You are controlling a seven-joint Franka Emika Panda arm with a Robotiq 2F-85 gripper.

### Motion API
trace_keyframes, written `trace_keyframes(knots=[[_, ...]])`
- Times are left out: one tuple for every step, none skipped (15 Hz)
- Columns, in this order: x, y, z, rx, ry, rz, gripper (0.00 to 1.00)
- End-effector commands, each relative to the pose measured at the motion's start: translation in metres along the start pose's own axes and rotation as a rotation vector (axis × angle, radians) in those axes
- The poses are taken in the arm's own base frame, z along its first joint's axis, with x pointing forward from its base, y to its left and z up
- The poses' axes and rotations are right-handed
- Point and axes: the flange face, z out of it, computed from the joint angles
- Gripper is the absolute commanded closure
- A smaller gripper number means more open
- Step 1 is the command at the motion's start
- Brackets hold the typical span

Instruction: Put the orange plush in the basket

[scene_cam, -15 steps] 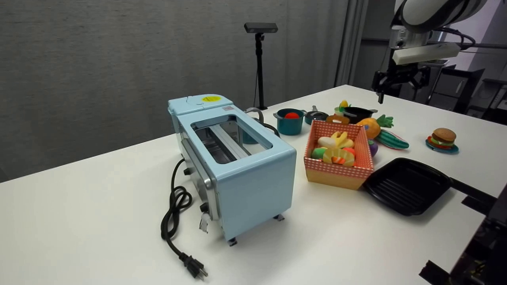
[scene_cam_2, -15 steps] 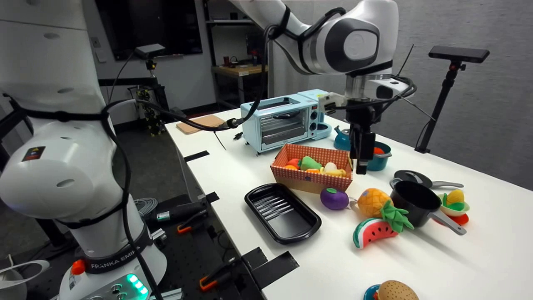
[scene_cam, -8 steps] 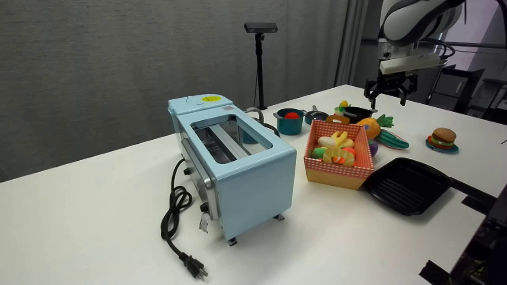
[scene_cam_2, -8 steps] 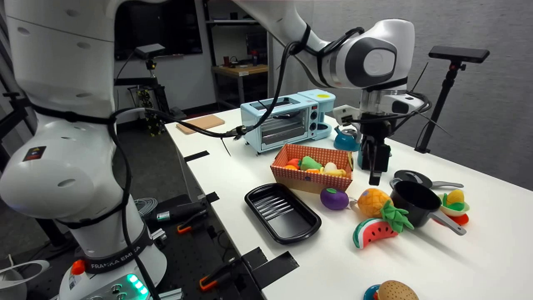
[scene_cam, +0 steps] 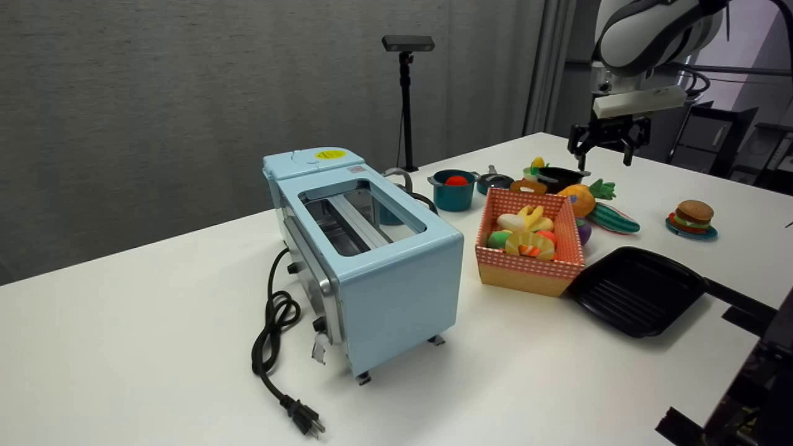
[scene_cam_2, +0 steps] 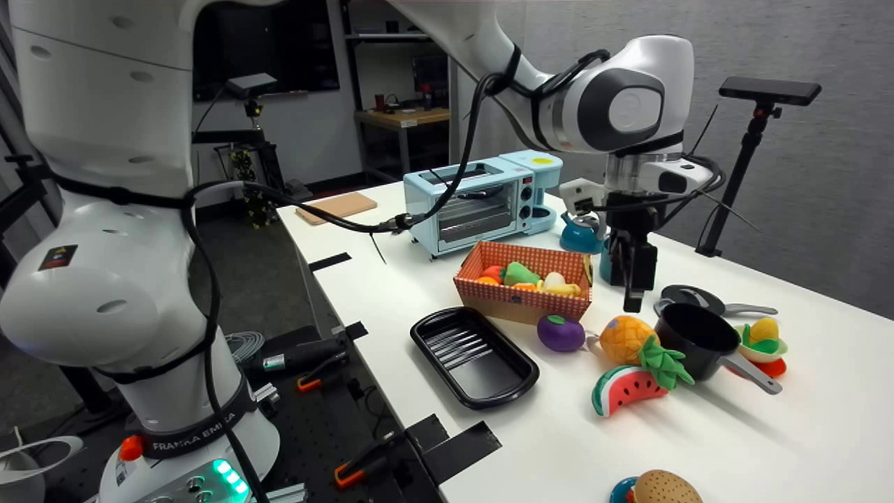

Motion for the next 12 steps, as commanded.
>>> trace_keyframes(knots=[[0.006,-0.002,0.01,0.04,0.108,-0.017,0.0],[0.009,-0.005,0.015,0.05,0.133,-0.014,0.0],[0.01,-0.007,0.021,0.062,0.141,-0.011,0.0],[0.011,-0.01,0.029,0.066,0.148,-0.008,0.0],[0.011,-0.012,0.037,0.069,0.153,-0.007,0.0],[0.011,-0.015,0.047,0.063,0.149,-0.007,0.0],[0.011,-0.017,0.057,0.053,0.145,-0.008,0.0],[0.011,-0.019,0.066,0.045,0.134,-0.011,0.0],[0.01,-0.02,0.075,0.037,0.131,-0.012,0.0],[0.01,-0.021,0.083,0.029,0.13,-0.016,0.0],[0.011,-0.023,0.09,0.024,0.13,-0.016,0.0],[0.012,-0.025,0.096,0.021,0.13,-0.017,0.0]])
